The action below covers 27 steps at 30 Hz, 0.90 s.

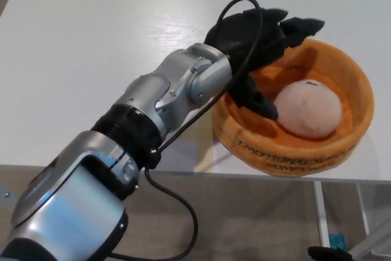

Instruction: Use the left hand to pick up the pink round toy on the left and place it inside the orange plate on the desk.

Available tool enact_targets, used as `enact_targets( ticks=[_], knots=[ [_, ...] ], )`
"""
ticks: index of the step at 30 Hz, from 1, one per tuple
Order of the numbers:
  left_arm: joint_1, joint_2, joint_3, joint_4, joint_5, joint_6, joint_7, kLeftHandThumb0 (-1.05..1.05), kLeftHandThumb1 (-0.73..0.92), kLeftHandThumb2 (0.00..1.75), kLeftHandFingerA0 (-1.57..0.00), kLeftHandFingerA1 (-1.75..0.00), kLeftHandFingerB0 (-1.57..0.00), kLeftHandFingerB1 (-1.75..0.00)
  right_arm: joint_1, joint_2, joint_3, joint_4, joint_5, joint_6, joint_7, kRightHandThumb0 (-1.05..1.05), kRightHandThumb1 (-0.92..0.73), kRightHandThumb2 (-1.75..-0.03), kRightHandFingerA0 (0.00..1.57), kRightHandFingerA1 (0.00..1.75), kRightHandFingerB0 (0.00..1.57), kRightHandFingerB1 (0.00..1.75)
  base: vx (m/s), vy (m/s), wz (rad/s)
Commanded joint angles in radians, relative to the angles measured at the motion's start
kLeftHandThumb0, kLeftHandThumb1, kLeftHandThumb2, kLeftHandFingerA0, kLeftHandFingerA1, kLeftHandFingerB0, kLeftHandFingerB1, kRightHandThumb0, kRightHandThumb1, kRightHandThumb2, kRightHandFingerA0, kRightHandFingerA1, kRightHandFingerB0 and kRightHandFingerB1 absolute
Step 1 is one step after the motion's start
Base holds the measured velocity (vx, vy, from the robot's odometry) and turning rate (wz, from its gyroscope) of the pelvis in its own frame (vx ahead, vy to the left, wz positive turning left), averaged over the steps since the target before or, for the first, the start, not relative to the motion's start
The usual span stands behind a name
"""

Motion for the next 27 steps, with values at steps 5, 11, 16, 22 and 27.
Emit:
enact_targets(
  ticks=[5, 11, 16, 22, 27],
  knots=[
    [0.04, 0.089, 0.081, -0.242, -0.037, 0.025, -0.109, -0.99, 0.52, 0.62, 0.0, 0.0, 0.0, 0.0, 0.011, -0.011, 0.037, 0.003, -0.036, 0.011, 0.012, -0.27, -0.58, -0.57, 0.45, 0.83, 0.44, 0.74, 0.0, 0.0, 0.0],
    [0.086, 0.194, 0.216, -0.538, -0.168, -0.011, -0.221, -0.92, 0.46, 0.65, 0.0, 0.0, 0.0, -0.06, 0.002, -0.013, 0.058, 0.007, -0.045, 0.03, 0.014, -0.25, -0.57, -0.56, 0.45, 0.82, 0.47, 0.75, 0.0, 0.0, 0.0],
    [0.174, 0.293, 0.323, -0.752, -0.267, -0.124, -0.227, -0.59, 0.38, 0.75, -0.04, -0.15, -0.04, -0.28, 0.002, -0.026, 0.071, 0.005, -0.056, 0.035, 0.012, -0.28, -0.57, -0.56, 0.44, 0.79, 0.48, 0.73, 0.0, 0.0, 0.0],
    [0.389, 0.386, 0.488, -1.01, -0.534, -0.146, -0.299, -0.35, 0.51, 0.63, -0.29, -0.38, -0.29, -0.37, 0.01, -0.032, 0.061, 0.007, -0.047, 0.026, 0.029, -0.25, -0.57, -0.56, 0.42, 0.8, 0.47, 0.75, 0.0, 0.0, 0.0],
    [0.696, 0.491, 0.673, -1.225, -0.883, -0.12, -0.433, -0.25, 0.55, 0.6, -0.65, -0.43, -0.68, -0.43, 0.01, -0.043, 0.071, 0.008, -0.063, 0.035, 0.024, -0.28, -0.57, -0.56, 0.44, 0.79, 0.47, 0.72, 0.0, 0.0, 0.0]
  ],
)
